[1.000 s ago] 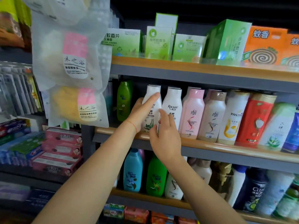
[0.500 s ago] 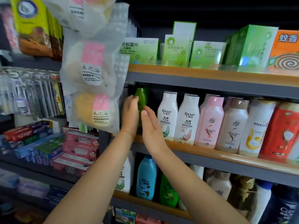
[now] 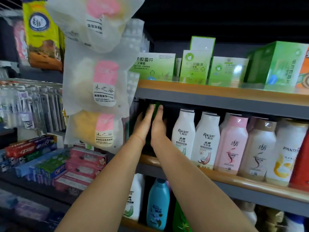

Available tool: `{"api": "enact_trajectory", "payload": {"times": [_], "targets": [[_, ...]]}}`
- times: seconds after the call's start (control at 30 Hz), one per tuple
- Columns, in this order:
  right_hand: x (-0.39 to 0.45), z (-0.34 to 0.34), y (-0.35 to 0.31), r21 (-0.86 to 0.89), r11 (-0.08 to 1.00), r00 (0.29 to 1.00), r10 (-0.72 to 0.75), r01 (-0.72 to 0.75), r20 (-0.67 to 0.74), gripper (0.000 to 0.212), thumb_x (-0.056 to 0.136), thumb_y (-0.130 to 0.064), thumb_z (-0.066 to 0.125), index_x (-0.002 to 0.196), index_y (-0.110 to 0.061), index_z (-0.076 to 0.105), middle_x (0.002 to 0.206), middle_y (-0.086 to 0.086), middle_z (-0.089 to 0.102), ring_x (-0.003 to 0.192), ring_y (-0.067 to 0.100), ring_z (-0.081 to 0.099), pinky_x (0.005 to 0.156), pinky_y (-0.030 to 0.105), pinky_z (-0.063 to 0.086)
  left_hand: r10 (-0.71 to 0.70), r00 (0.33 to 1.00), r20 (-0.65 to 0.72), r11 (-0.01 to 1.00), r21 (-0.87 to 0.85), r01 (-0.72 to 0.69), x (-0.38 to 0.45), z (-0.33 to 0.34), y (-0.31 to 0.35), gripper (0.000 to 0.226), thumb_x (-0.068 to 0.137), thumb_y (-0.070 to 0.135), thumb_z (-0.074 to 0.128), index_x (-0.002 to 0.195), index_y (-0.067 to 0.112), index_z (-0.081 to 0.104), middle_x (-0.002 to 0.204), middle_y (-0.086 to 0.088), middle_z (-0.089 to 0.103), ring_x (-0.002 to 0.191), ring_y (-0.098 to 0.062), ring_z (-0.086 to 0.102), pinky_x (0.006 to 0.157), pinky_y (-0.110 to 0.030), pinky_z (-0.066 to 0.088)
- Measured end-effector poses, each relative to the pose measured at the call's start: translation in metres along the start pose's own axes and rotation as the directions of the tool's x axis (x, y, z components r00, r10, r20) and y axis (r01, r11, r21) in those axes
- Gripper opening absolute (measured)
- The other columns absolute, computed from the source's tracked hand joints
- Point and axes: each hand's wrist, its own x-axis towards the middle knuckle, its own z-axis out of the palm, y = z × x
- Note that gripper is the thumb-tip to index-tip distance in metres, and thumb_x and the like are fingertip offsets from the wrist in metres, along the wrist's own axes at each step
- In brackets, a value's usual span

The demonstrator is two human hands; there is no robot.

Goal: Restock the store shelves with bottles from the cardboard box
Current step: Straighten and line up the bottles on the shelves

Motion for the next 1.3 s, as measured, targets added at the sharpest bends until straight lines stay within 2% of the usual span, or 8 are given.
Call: {"api": "enact_trajectory", "payload": {"times": [0.1,0.27,0.43,0.7,0.93,1.07,1.2,1.3], "targets": [[0.004,0.003,0.000,-0.022,1.000,1.000,0.011,-0.011,0.001,0.094,0.076,-0.085,0.043,0.148,-0.024,0.039,0.147,0.005,0.048,0.134,0.027,0.046,0.113,0.044,0.034,0.041,0.998,0.043,0.999,0.023,-0.042,0.001,0.001,0.004,0.081,0.074,0.085,0.055,0.139,0.037,0.056,0.133,0.009,0.063,0.120,-0.011,0.059,0.092,-0.027,0.045],[0.010,0.005,0.004,-0.069,0.997,1.000,0.030,-0.029,0.009,0.104,0.070,-0.089,0.045,0.151,-0.025,0.033,0.152,0.005,0.042,0.139,0.026,0.042,0.115,0.045,0.031,0.057,0.996,0.075,0.997,0.045,-0.061,0.009,0.002,0.000,0.094,0.063,0.093,0.051,0.141,0.039,0.054,0.130,0.013,0.061,0.121,-0.009,0.056,0.096,-0.027,0.041],[0.017,0.008,0.011,-0.129,0.991,0.999,0.039,-0.037,0.016,0.115,0.059,-0.097,0.042,0.151,-0.029,0.034,0.152,0.005,0.042,0.138,0.026,0.043,0.114,0.046,0.033,0.035,0.997,0.074,0.999,0.021,-0.037,0.018,0.002,0.000,0.067,0.087,0.078,0.045,0.138,0.036,0.056,0.126,0.010,0.062,0.116,-0.010,0.056,0.093,-0.027,0.039],[0.019,0.006,0.009,-0.158,0.987,0.999,0.028,-0.025,0.016,0.099,0.074,-0.087,0.045,0.152,-0.027,0.031,0.152,0.007,0.043,0.136,0.027,0.044,0.112,0.043,0.035,-0.001,0.995,0.096,1.000,-0.003,0.001,0.018,0.003,-0.003,0.100,0.058,0.095,0.049,0.139,0.037,0.056,0.141,0.005,0.059,0.127,-0.012,0.054,0.104,-0.030,0.038],[0.010,0.004,0.002,-0.203,0.979,0.999,0.014,-0.006,0.040,0.091,0.080,-0.082,0.042,0.149,-0.022,0.035,0.143,0.009,0.051,0.127,0.028,0.052,0.104,0.040,0.042,-0.055,0.996,0.066,0.998,0.031,0.053,0.009,0.001,0.008,0.084,0.079,0.086,0.046,0.136,0.026,0.058,0.115,0.006,0.061,0.102,-0.012,0.057,0.084,-0.026,0.039],[-0.003,-0.001,0.000,-0.247,0.969,0.998,0.013,0.001,0.054,0.090,0.082,-0.082,0.038,0.150,-0.023,0.030,0.142,0.011,0.051,0.127,0.031,0.051,0.104,0.043,0.041,-0.073,0.994,0.076,0.996,0.053,0.069,-0.002,-0.006,0.013,0.100,0.057,0.097,0.047,0.128,0.029,0.062,0.123,0.001,0.068,0.107,-0.014,0.063,0.090,-0.032,0.047],[-0.017,-0.010,0.001,-0.262,0.965,0.998,-0.001,0.017,0.059,0.091,0.082,-0.083,0.035,0.152,-0.026,0.025,0.142,0.011,0.051,0.127,0.032,0.051,0.106,0.046,0.041,-0.079,0.992,0.104,0.995,0.074,0.071,-0.017,-0.011,0.014,0.100,0.062,0.097,0.049,0.135,0.028,0.058,0.124,0.003,0.065,0.113,-0.016,0.061,0.100,-0.035,0.046],[-0.027,-0.016,0.004,-0.271,0.962,0.998,-0.027,0.043,0.062,0.093,0.081,-0.085,0.033,0.153,-0.027,0.022,0.144,0.010,0.049,0.129,0.033,0.049,0.109,0.049,0.039,-0.045,0.993,0.109,0.995,0.096,0.035,-0.032,-0.012,0.017,0.089,0.073,0.091,0.045,0.139,0.032,0.055,0.129,0.005,0.063,0.113,-0.014,0.058,0.091,-0.032,0.044]]}}
